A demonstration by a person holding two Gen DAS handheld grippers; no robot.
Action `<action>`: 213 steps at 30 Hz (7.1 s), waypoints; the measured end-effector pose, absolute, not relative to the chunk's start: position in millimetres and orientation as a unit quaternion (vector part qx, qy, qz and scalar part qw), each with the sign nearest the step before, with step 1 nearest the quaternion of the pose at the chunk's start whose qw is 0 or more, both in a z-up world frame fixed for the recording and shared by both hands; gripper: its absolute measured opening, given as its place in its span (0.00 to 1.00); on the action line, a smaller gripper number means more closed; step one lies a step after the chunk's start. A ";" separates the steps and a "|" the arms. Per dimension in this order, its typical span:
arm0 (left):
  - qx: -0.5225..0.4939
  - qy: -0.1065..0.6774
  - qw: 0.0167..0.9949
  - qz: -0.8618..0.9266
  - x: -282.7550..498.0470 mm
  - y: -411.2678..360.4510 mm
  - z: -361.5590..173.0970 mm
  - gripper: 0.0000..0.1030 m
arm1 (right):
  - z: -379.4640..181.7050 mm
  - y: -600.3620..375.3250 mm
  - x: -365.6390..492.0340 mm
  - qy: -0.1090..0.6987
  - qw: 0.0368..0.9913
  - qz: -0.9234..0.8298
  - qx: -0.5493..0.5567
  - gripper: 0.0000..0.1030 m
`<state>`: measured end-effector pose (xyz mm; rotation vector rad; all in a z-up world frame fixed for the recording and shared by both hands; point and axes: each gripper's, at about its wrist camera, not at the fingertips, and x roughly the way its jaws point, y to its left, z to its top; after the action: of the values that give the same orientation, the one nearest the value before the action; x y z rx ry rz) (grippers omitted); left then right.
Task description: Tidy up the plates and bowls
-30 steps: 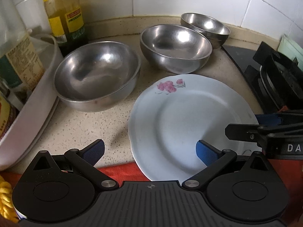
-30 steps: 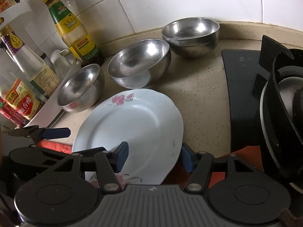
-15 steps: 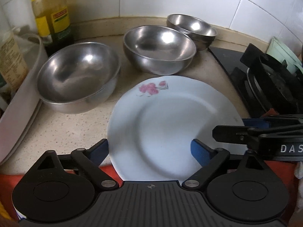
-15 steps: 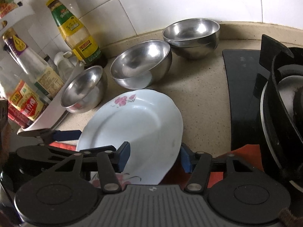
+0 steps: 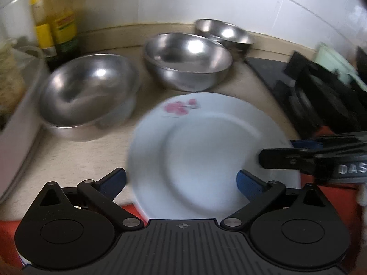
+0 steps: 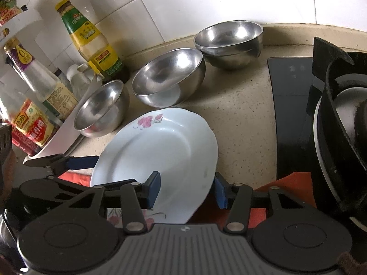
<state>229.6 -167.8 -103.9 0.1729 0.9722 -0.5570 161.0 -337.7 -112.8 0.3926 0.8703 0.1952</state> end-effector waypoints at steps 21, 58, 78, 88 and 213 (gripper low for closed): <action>0.088 0.443 0.860 -0.238 209.4 -162.9 -84.6 0.99 | -100.8 -338.2 149.3 0.405 0.886 0.110 0.197 0.45; 0.041 0.434 0.893 -0.111 76.9 -93.8 -55.7 0.99 | -79.2 -267.1 75.3 0.408 0.871 0.236 0.138 0.45; 0.014 0.464 0.882 -0.075 47.9 -88.4 -80.8 1.00 | -104.1 -248.9 60.8 0.445 0.850 0.270 0.083 0.45; 0.024 0.473 0.876 -0.090 40.1 -92.3 -79.5 1.00 | -98.6 -249.3 55.1 0.455 0.847 0.269 0.058 0.45; -0.086 0.453 0.887 -0.006 111.6 189.3 -61.2 0.98 | -70.7 20.3 159.2 0.454 0.810 0.370 0.018 0.39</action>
<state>111.6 189.3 -61.2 -0.1796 0.9412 -0.0130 159.2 20.3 -70.7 0.0387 0.9693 0.7916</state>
